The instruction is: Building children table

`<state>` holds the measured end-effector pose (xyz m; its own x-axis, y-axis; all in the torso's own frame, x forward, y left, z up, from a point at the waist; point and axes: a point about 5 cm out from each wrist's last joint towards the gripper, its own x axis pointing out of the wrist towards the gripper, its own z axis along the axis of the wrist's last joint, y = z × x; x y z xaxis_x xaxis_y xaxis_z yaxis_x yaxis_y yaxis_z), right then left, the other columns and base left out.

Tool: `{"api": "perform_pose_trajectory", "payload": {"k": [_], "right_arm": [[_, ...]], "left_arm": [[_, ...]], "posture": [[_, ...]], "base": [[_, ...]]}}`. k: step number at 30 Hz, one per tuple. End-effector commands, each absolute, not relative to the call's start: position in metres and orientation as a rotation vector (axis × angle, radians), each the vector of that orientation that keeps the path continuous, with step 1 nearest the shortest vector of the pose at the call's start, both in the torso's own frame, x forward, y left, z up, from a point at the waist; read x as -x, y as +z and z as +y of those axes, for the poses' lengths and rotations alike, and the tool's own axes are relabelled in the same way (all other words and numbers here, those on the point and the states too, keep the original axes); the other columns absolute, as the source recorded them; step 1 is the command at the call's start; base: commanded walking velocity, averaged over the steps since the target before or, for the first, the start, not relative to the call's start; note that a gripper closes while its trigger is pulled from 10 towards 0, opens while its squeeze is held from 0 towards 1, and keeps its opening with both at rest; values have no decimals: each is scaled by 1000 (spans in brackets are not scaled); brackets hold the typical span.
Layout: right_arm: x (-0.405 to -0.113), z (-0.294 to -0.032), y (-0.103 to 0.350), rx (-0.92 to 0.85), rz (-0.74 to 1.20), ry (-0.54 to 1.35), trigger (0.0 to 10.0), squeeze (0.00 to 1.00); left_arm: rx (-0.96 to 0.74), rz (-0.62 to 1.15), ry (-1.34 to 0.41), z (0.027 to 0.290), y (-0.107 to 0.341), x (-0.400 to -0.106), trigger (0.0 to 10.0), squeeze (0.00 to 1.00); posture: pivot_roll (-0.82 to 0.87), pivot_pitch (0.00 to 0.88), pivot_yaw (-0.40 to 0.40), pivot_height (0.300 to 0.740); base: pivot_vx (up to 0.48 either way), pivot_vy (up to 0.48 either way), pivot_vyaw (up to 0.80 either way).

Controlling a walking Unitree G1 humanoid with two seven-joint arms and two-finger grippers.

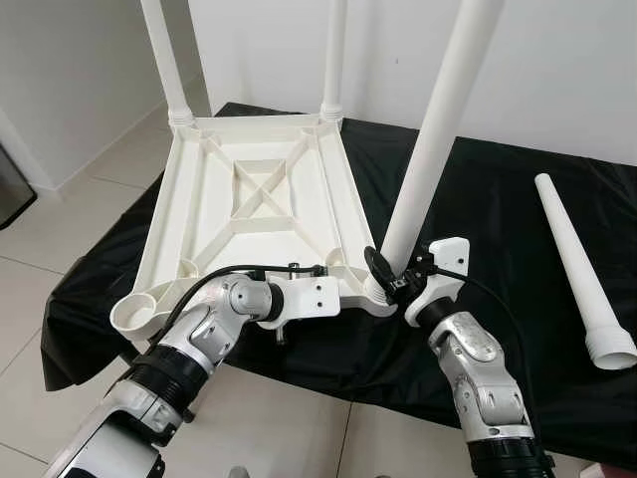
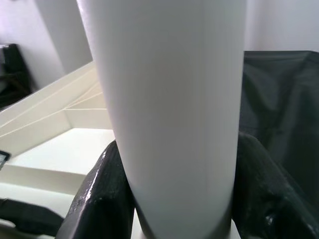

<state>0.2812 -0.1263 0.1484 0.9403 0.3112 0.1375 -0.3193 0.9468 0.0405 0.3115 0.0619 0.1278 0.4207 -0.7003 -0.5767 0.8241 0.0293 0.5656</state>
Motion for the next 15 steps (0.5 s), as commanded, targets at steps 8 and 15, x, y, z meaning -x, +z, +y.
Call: {"api": "perform_pose_trajectory", "payload": {"k": [8, 15], "right_arm": [[-277, -108, 152, -76, -124, 219, 0, 0], [-278, -108, 151, -62, -96, 218, 10000, 0]], "left_arm": [[-1002, 131, -1166, 59, 127, -308, 10000, 0], [-1001, 131, -1166, 58, 127, -309, 10000, 0]], "posture": [[-19, 0, -40, 740], [-23, 0, -37, 740]], "base": [[0, 0, 0], [0, 0, 0]]}}
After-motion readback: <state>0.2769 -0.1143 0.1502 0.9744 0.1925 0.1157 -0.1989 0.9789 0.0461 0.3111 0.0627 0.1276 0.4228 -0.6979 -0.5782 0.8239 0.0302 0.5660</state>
